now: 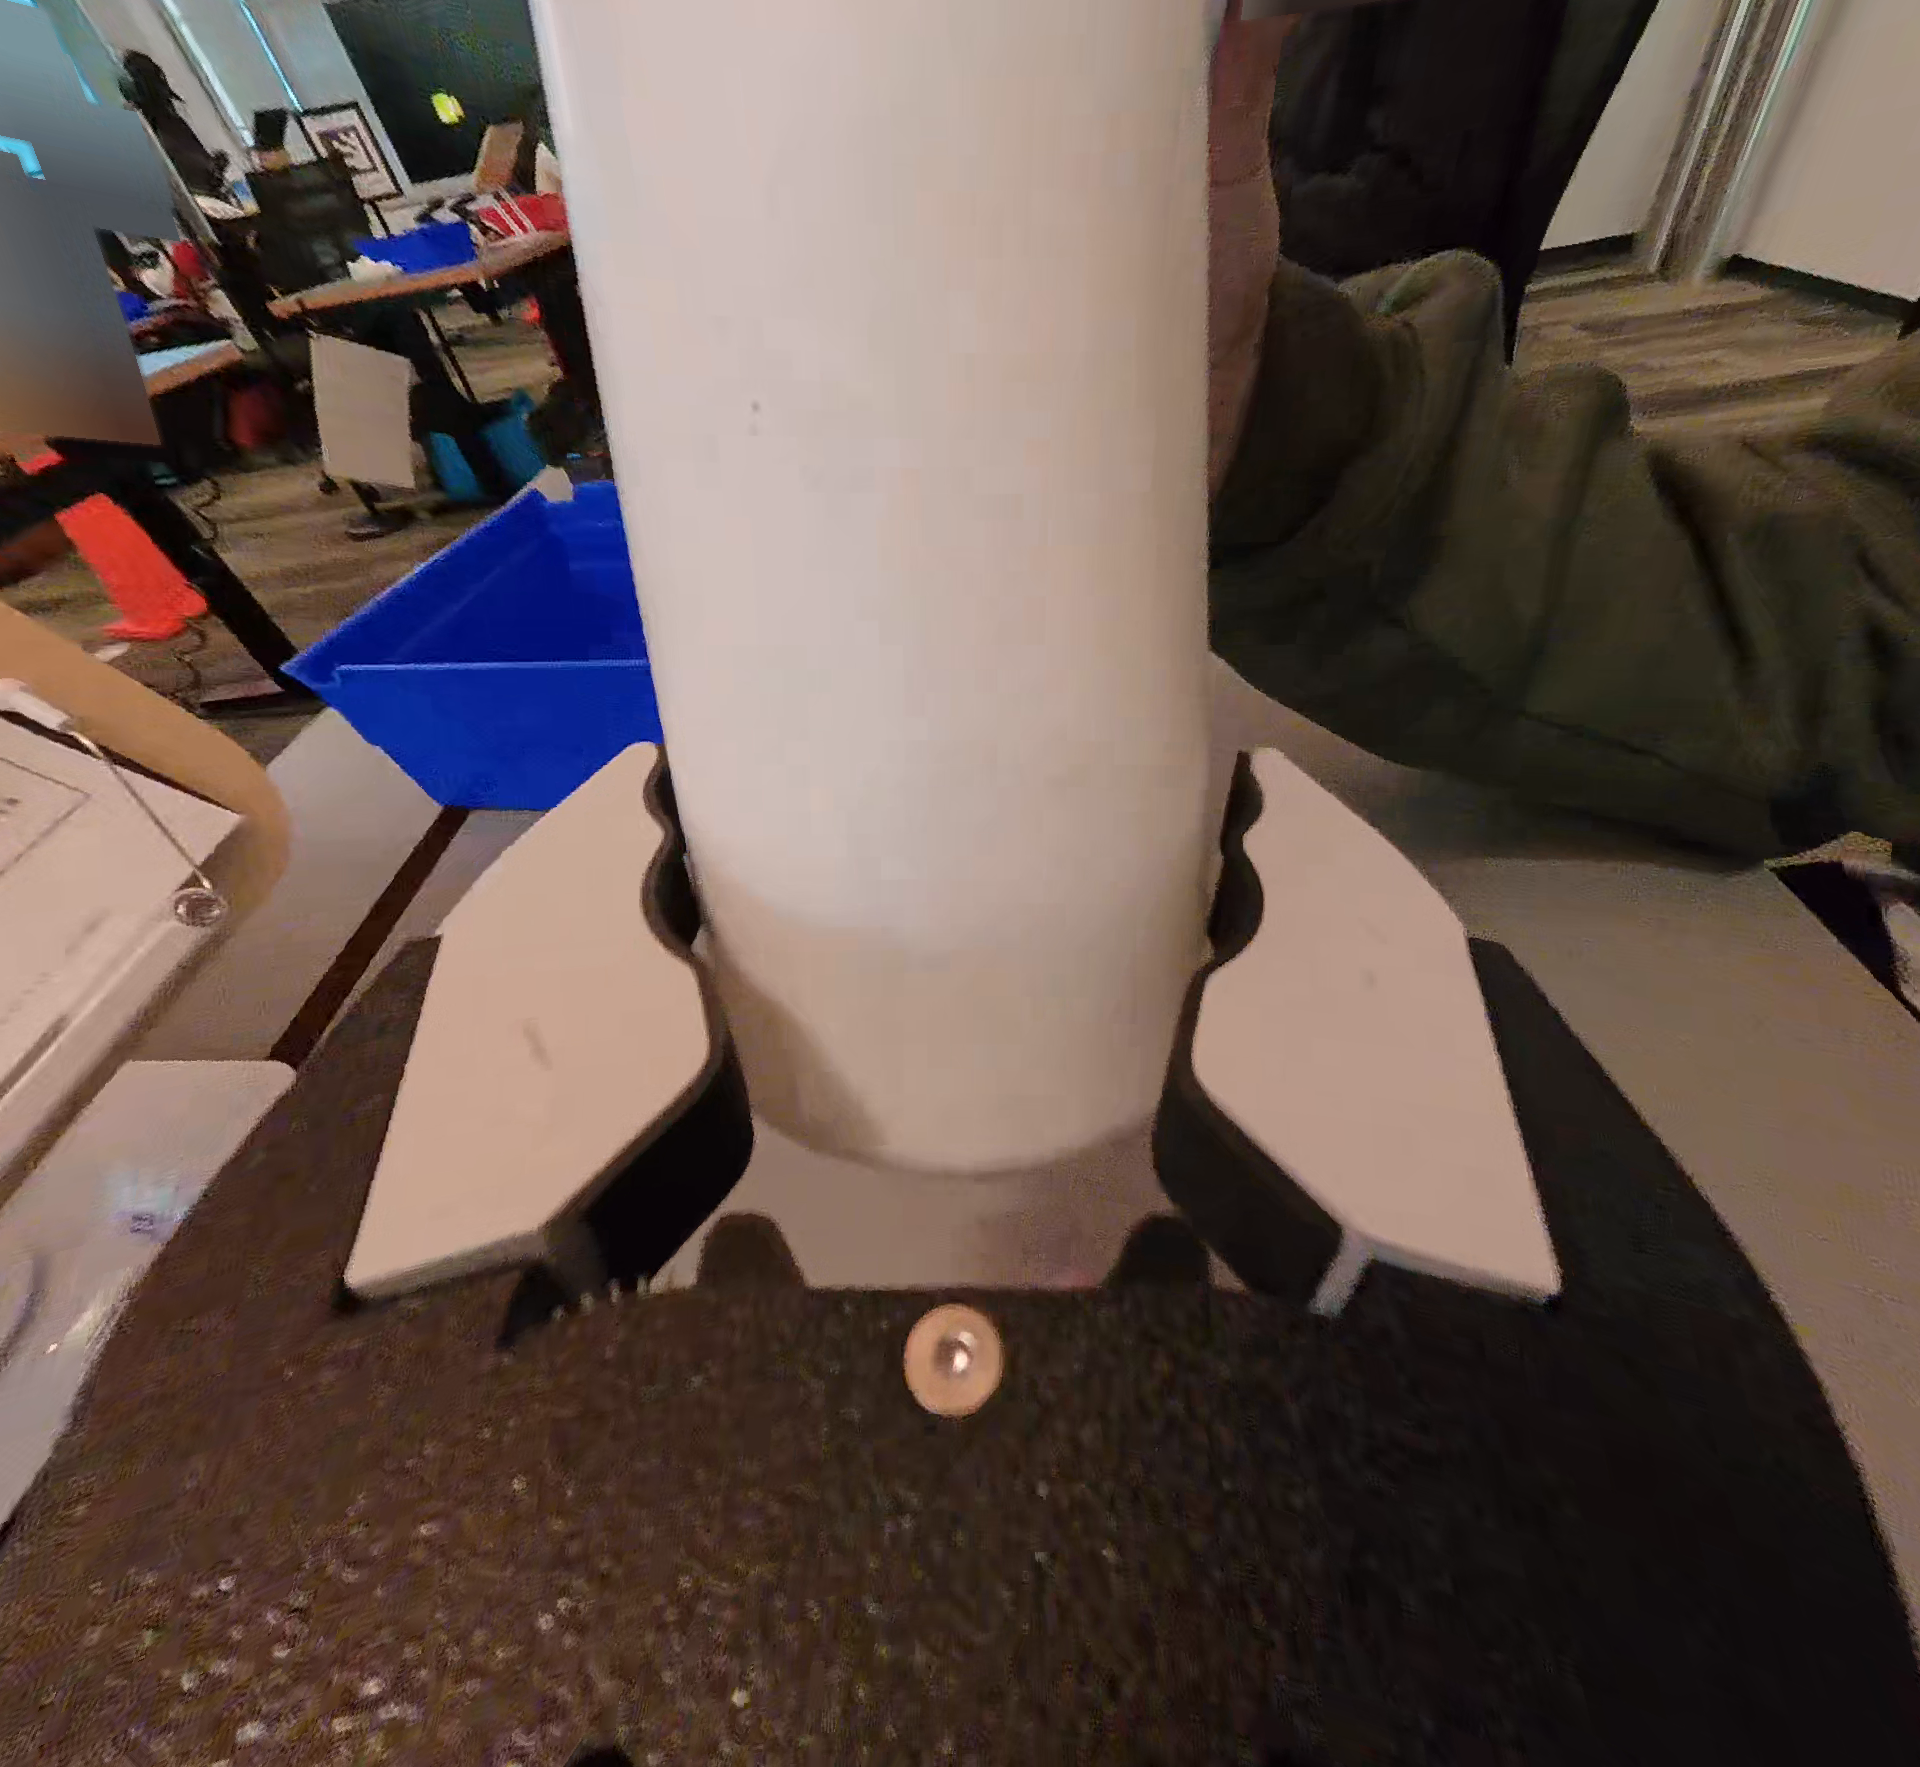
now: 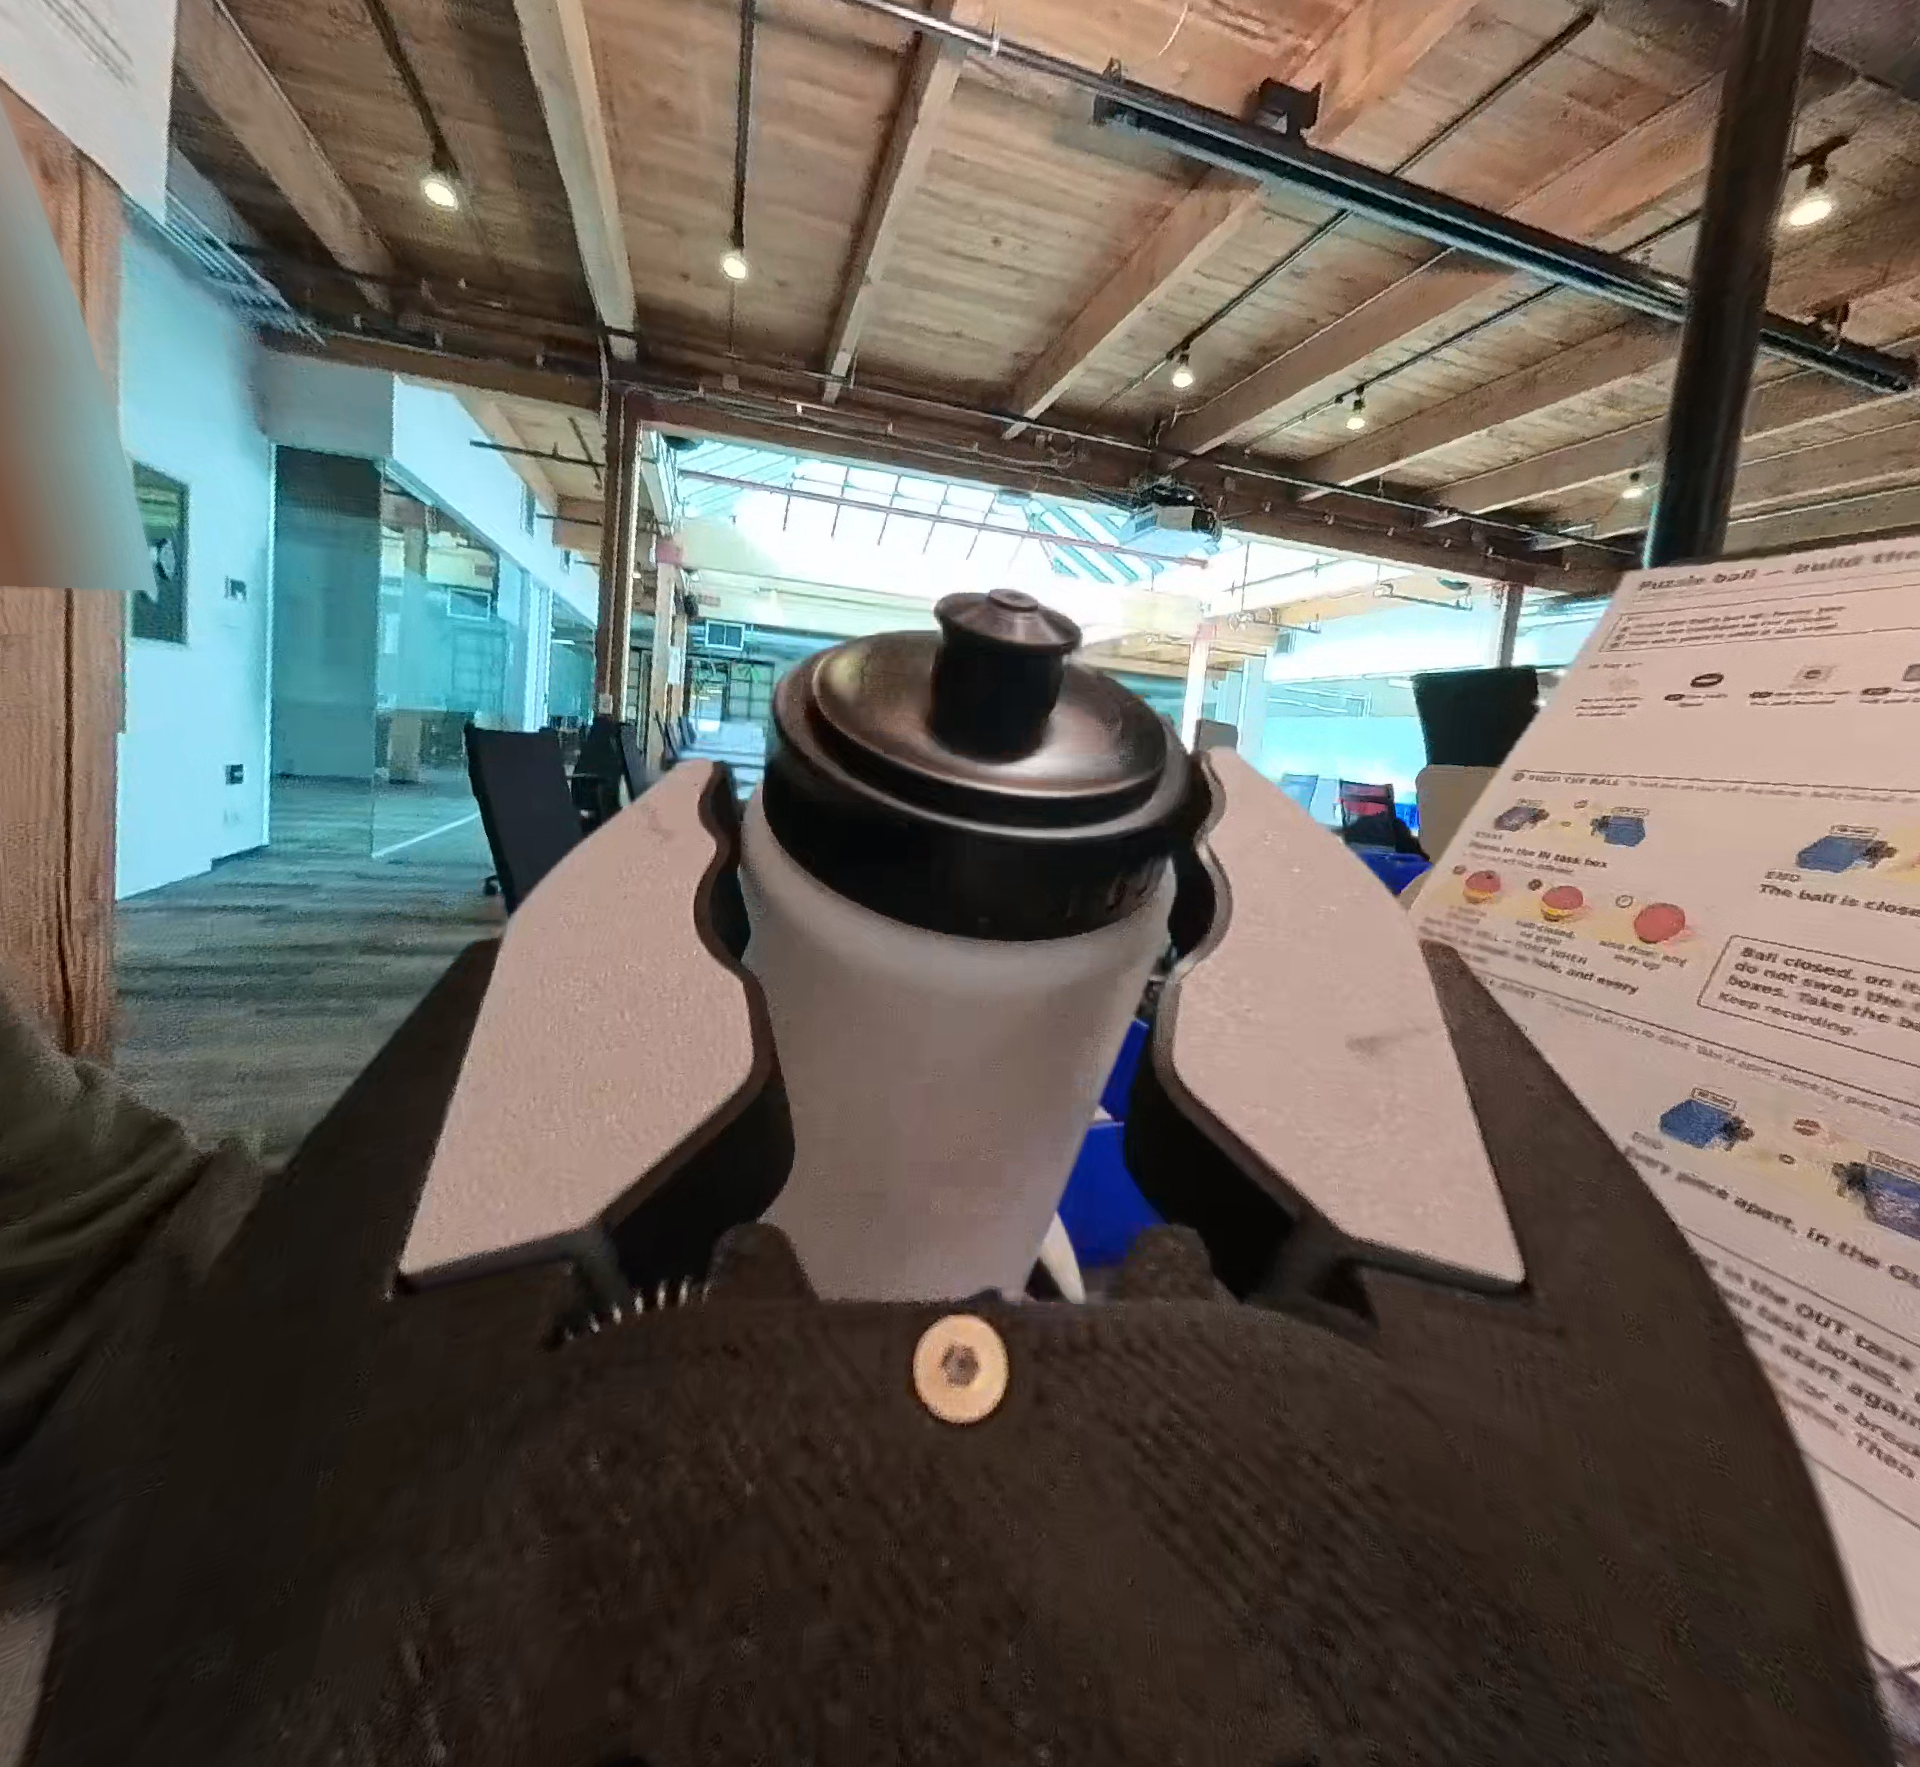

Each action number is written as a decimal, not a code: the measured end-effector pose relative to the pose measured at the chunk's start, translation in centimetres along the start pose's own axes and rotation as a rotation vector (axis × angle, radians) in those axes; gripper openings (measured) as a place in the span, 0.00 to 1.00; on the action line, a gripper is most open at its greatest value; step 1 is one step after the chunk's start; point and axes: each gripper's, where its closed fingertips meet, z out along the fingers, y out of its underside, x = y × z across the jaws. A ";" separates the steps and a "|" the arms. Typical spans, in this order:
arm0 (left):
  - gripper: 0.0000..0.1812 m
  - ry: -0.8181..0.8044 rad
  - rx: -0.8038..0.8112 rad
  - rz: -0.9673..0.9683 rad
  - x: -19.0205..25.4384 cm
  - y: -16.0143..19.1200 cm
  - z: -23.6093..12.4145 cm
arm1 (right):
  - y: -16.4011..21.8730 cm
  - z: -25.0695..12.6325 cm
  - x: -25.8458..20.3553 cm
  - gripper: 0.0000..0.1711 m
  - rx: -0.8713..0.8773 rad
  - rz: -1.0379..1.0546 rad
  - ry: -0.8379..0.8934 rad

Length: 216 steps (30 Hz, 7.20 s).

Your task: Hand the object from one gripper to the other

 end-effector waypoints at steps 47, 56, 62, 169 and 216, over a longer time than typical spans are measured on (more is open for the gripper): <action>0.48 -0.185 -0.178 0.039 -1.4 0.7 0.8 | 8.0 0.7 -1.3 0.50 -0.375 -0.049 -0.102; 0.48 -1.008 -0.338 0.380 -10.2 -0.6 -6.1 | 4.0 1.2 2.9 0.59 -0.192 -0.097 0.276; 0.48 -1.177 -0.551 0.807 -10.9 -1.6 -9.3 | 2.4 0.1 1.6 0.60 -0.344 -0.254 0.291; 0.38 -0.598 0.478 -0.245 -6.1 -9.6 -7.8 | 9.0 -20.4 17.6 0.55 -0.504 0.186 0.971; 0.26 -0.393 -0.942 -0.793 -14.8 12.4 35.7 | -8.3 -33.3 17.9 0.55 -0.304 -0.036 0.966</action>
